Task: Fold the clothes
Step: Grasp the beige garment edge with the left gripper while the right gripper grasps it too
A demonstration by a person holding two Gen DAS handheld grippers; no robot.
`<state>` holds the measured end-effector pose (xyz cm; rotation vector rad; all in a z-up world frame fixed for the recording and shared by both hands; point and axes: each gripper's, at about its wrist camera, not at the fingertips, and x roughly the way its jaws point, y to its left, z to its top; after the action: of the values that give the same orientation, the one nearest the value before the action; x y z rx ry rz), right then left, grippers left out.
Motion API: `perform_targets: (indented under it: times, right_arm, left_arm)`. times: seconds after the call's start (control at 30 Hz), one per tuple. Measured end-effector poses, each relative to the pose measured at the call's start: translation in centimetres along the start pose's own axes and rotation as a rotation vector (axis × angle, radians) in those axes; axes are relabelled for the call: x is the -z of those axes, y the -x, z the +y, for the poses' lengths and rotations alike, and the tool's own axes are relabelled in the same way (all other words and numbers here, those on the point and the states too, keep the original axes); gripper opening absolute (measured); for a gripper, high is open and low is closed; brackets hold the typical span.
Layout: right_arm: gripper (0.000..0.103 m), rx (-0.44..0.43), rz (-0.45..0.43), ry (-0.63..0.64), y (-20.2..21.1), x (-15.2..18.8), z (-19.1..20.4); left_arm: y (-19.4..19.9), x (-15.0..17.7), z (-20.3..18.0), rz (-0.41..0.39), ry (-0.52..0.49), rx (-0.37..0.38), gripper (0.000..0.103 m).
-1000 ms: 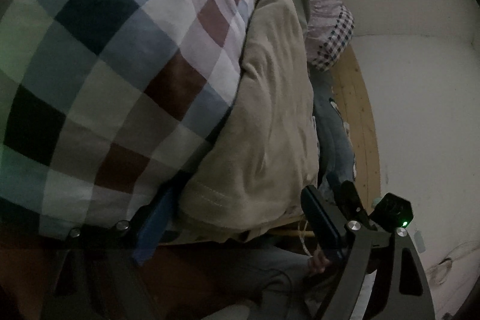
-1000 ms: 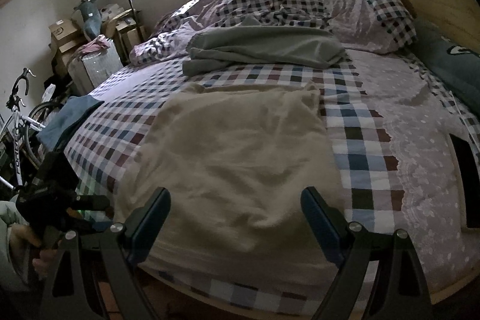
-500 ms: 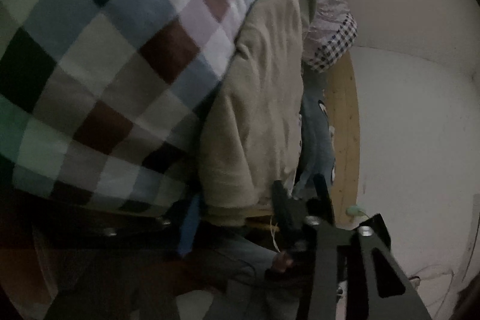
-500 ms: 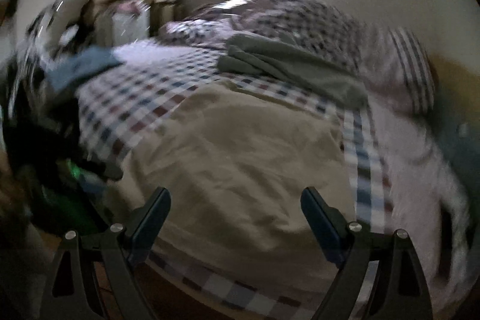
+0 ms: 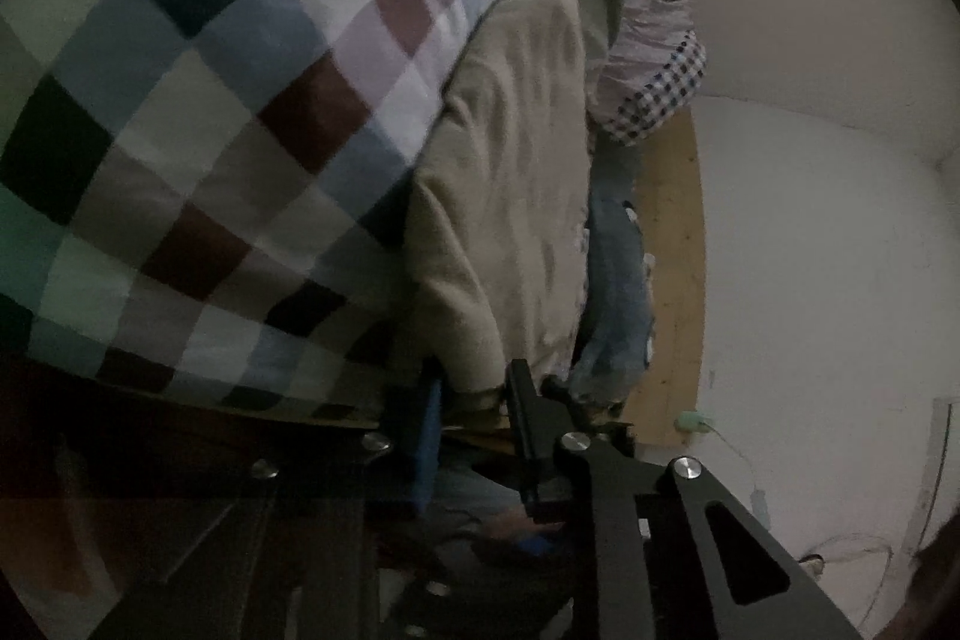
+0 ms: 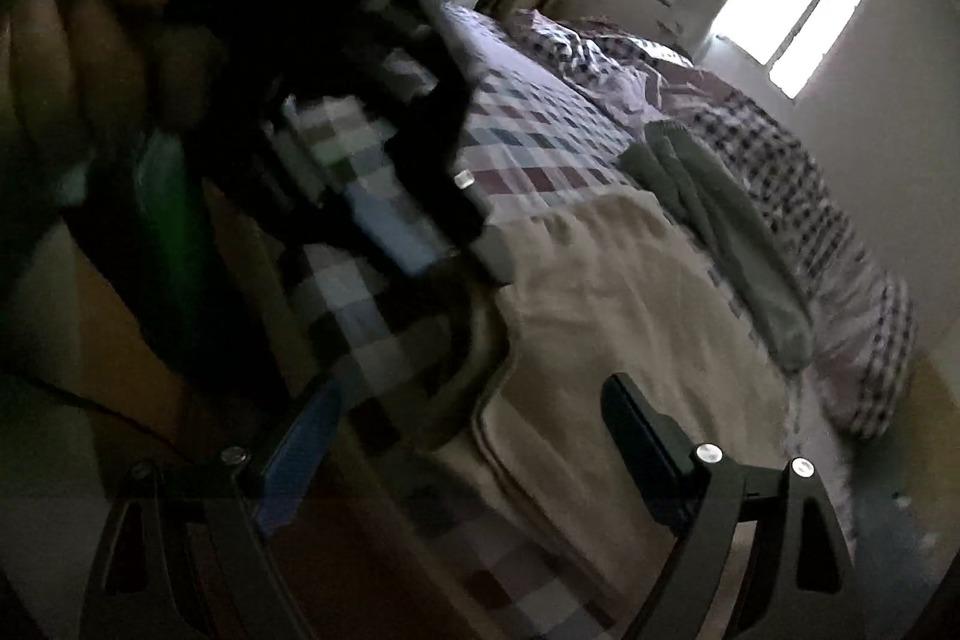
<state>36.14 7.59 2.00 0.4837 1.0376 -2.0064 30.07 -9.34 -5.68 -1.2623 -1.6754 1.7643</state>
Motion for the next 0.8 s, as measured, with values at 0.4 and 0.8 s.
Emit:
perform_targets:
  times: [0.4,0.8]
  right_arm:
    - [0.048,0.15,0.026,0.06,-3.8,-0.9,1.7]
    - [0.007,0.186,0.008,0.047,-2.5,-1.9,0.6]
  left_arm:
    - [-0.2,-0.3,-0.1,0.021,0.037,0.132,0.014]
    - [0.7,-1.1,-0.1,-0.043,0.003,0.113,0.066]
